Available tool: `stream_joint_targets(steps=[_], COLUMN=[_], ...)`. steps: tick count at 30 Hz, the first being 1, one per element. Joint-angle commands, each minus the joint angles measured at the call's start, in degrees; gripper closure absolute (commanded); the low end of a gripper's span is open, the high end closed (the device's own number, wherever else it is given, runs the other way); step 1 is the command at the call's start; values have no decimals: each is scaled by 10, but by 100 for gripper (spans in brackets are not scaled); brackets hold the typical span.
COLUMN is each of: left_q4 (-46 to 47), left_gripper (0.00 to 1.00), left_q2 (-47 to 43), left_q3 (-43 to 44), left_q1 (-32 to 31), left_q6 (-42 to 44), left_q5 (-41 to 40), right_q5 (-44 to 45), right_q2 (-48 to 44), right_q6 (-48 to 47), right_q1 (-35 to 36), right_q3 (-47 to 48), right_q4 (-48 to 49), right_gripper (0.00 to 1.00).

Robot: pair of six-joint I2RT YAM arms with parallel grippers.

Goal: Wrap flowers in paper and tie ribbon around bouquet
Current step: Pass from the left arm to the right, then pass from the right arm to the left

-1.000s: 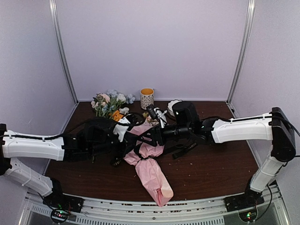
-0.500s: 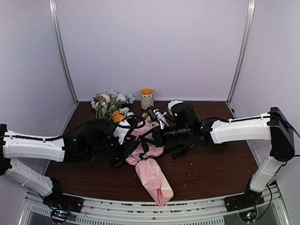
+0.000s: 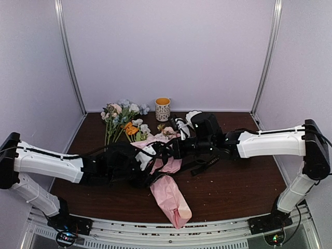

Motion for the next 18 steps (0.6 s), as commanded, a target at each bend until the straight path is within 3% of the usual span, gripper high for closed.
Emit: stream_joint_targets(steps=[1,4,7,15,18], left_q4=[61,49,39,62,70], left_gripper=[15,10,15,72,89], left_q2=[35,51,69,87,92], left_q3=[24,45,68,75,72], left_q1=[0,0,0,0,1], left_q6=[-14,-31,-34,-24,-26], left_q5=[-32,-89,-117,-91,-93], right_q5=[46,47,43,40,39], right_q2=[-29,-32,-32,-37,-43], right_q6=[20,22,23,19,18], right_q1=[3,4,4,5,5], right_q3=[2,1,1,-3,-6], right_q4=[6,4,6,7,2], right_gripper=[100,100,100,100,100])
